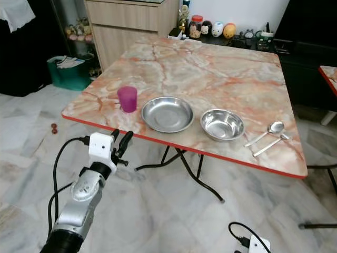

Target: Setting the table

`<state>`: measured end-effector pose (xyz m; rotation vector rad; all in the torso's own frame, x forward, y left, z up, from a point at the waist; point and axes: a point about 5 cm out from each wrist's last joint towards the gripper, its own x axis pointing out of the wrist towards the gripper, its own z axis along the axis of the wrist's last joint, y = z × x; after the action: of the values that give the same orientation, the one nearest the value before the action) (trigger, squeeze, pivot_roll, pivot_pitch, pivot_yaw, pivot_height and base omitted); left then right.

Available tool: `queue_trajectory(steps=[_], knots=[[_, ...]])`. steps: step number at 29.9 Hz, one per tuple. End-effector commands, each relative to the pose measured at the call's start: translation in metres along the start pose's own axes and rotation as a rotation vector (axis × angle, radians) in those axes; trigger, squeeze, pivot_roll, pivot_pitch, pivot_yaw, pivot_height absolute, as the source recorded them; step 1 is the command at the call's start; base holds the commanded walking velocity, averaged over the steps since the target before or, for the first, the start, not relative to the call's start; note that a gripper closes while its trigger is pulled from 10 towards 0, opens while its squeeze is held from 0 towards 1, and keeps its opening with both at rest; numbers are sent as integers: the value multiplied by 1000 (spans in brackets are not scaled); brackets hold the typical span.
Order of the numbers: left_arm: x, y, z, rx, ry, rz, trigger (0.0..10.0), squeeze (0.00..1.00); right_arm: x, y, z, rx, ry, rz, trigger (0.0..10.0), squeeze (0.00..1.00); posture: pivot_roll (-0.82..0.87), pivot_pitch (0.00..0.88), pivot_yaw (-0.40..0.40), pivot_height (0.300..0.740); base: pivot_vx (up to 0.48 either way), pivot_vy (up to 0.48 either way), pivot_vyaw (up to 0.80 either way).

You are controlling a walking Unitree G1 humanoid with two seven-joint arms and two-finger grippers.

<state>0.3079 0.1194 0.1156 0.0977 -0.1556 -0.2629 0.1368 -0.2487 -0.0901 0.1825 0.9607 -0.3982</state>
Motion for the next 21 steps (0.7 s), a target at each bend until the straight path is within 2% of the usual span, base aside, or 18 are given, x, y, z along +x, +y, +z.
queue_trajectory(steps=[1, 12, 21], knots=[[2, -2, 2, 0, -1, -7, 10000, 0, 0, -4, 1, 4, 1, -4, 10000, 0, 144, 0, -65, 740, 0, 0, -712], [-3, -10, -3, -14, 17, -42, 10000, 0, -2, -8, -4, -9, 4, 3, 10000, 0, 130, 0, -58, 740, 0, 0, -698], [7, -13, 2, -16, 10, -53, 10000, 0, -2, -9, -6, -17, 14, -2, 10000, 0, 111, 0, -46, 740, 0, 0, -694]])
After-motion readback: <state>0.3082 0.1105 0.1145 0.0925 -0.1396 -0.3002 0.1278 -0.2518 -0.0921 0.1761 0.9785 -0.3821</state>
